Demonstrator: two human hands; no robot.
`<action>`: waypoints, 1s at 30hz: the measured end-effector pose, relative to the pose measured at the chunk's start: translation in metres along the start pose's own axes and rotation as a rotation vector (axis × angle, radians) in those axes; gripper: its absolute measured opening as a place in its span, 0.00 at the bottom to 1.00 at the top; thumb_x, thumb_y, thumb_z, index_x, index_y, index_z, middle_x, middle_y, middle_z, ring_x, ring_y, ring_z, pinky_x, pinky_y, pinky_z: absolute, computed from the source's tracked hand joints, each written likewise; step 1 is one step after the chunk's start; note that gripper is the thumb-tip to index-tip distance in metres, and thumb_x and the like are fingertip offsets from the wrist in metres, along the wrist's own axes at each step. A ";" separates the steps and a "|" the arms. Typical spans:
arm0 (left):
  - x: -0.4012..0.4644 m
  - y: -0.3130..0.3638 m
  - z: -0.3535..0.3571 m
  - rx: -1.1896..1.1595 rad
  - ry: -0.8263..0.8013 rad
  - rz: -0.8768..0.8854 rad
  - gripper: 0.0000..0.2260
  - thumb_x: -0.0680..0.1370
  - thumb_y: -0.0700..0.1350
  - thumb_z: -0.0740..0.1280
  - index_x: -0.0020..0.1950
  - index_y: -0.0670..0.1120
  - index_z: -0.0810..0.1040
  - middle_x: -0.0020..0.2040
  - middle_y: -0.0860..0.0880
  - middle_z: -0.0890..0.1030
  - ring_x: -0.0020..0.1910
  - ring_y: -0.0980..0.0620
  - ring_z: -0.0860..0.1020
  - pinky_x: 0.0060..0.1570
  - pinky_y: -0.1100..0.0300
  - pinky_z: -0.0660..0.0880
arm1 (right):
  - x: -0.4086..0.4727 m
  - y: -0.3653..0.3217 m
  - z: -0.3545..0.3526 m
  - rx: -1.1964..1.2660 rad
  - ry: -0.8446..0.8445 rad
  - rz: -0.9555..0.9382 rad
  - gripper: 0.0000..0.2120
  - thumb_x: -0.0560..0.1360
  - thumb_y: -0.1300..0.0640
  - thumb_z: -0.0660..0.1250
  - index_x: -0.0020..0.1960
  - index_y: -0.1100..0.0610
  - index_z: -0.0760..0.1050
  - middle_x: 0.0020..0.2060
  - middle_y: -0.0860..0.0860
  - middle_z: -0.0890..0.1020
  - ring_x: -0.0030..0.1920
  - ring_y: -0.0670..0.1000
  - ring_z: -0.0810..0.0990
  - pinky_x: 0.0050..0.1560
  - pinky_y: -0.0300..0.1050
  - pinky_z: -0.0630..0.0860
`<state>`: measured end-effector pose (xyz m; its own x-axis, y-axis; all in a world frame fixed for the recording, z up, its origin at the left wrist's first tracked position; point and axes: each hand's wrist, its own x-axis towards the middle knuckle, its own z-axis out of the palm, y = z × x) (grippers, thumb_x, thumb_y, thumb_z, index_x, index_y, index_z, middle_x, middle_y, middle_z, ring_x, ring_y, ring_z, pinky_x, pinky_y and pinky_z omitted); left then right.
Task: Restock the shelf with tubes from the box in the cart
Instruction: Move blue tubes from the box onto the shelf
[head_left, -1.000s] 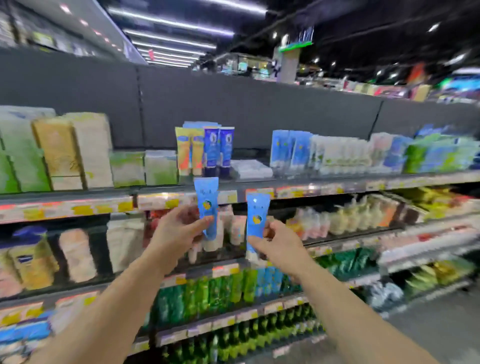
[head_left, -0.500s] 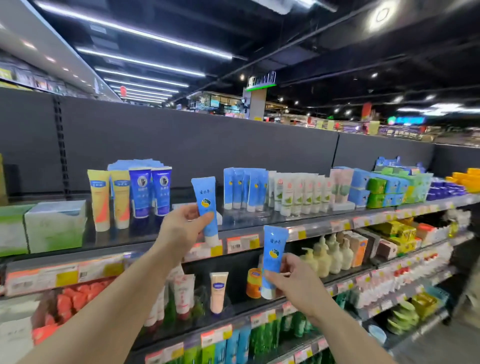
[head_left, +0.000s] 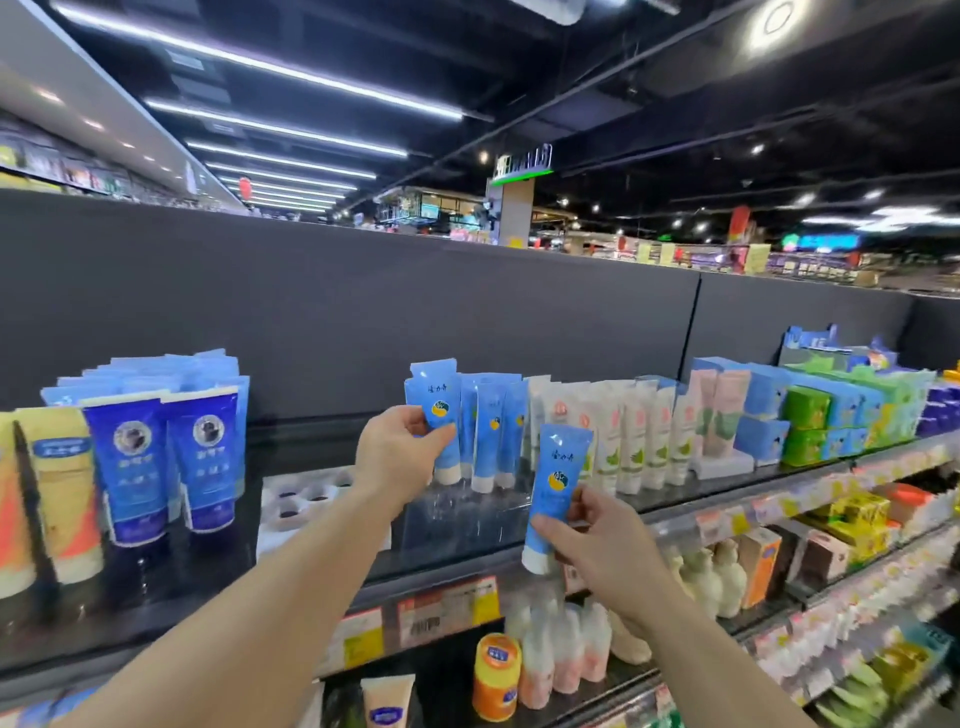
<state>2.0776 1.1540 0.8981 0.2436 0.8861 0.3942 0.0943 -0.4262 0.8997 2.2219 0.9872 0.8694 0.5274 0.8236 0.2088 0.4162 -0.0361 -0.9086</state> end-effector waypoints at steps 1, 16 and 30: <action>0.003 -0.001 0.006 0.038 0.013 0.014 0.01 0.74 0.44 0.72 0.45 0.50 0.83 0.42 0.53 0.84 0.42 0.56 0.82 0.45 0.58 0.80 | 0.009 0.000 0.000 0.002 -0.015 -0.019 0.08 0.73 0.52 0.73 0.51 0.47 0.78 0.41 0.44 0.84 0.44 0.45 0.82 0.50 0.47 0.80; 0.007 -0.020 0.042 0.225 0.104 -0.076 0.08 0.74 0.43 0.73 0.50 0.52 0.78 0.44 0.58 0.82 0.44 0.61 0.80 0.42 0.68 0.76 | 0.079 -0.001 -0.011 -0.051 -0.221 -0.268 0.07 0.74 0.50 0.70 0.51 0.45 0.77 0.42 0.41 0.83 0.42 0.38 0.80 0.40 0.33 0.75; 0.004 -0.020 0.051 0.260 0.195 -0.091 0.13 0.72 0.48 0.75 0.53 0.48 0.75 0.47 0.56 0.80 0.46 0.58 0.80 0.45 0.61 0.80 | 0.085 0.003 -0.005 -0.007 -0.248 -0.297 0.10 0.73 0.49 0.71 0.50 0.41 0.72 0.45 0.39 0.82 0.46 0.41 0.81 0.49 0.40 0.80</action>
<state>2.1255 1.1569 0.8724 0.0355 0.9303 0.3652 0.3562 -0.3532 0.8651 2.2714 1.0540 0.8863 0.1881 0.9107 0.3676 0.5294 0.2212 -0.8190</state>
